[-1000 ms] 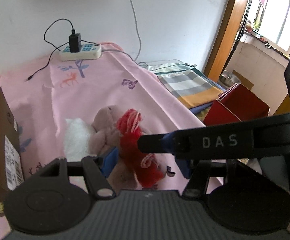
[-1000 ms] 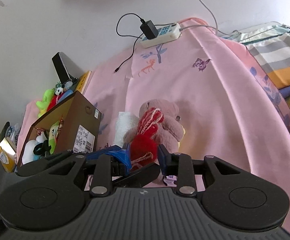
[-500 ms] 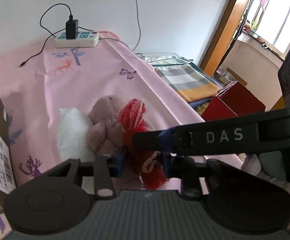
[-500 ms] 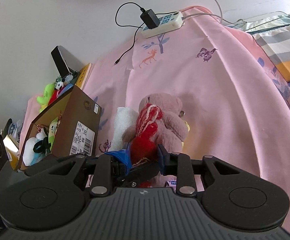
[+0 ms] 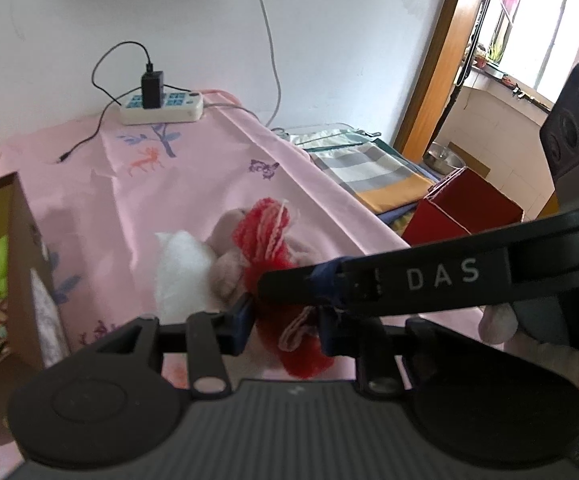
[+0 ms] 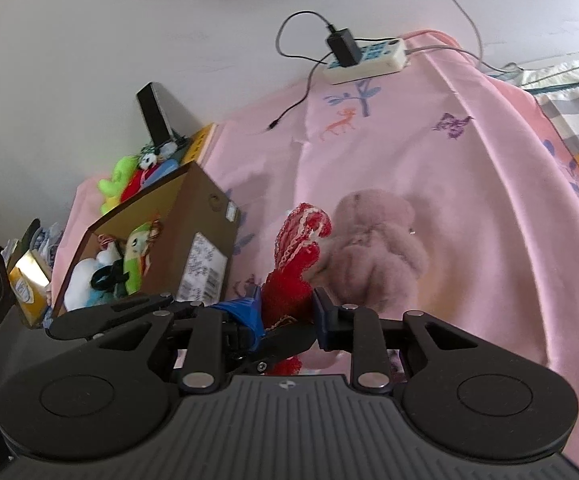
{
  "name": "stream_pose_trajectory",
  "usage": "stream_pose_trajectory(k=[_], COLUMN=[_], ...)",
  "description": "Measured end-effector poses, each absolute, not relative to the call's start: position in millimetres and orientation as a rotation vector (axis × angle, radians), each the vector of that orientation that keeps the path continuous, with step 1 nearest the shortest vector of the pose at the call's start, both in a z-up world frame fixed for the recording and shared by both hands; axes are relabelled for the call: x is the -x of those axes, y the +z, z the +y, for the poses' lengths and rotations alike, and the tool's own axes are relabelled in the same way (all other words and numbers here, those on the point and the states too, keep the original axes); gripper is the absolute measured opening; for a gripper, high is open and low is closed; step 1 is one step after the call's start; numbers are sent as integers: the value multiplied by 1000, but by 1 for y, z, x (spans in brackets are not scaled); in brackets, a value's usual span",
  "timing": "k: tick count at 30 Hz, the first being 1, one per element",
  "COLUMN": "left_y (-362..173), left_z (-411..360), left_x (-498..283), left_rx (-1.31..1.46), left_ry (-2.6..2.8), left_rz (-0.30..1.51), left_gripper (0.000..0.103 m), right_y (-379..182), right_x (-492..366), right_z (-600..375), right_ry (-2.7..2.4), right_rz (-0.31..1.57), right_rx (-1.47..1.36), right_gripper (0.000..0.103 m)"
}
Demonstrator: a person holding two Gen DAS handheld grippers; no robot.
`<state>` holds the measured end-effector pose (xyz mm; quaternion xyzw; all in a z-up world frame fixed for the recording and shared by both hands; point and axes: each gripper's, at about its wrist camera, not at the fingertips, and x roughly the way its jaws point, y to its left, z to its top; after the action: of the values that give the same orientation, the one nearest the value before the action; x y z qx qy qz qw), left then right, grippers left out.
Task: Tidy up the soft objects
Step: 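Carry the red knitted hat with both grippers into the cardboard box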
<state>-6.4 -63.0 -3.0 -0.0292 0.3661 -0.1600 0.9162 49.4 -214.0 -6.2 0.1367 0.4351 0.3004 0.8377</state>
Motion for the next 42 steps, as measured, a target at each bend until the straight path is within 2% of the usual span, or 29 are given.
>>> stream_pose_trajectory(k=[25, 42], left_y=[28, 37], left_z=[54, 138], left_x=[96, 80], left_rx=[8, 29], left_ry=[-174, -78], left_rz=[692, 647], left_gripper=[18, 18], right_y=[14, 21], right_x=[7, -15], right_z=[-80, 4], right_ry=[818, 874], right_rz=[912, 834], right_rx=[-228, -186], right_gripper=[10, 10])
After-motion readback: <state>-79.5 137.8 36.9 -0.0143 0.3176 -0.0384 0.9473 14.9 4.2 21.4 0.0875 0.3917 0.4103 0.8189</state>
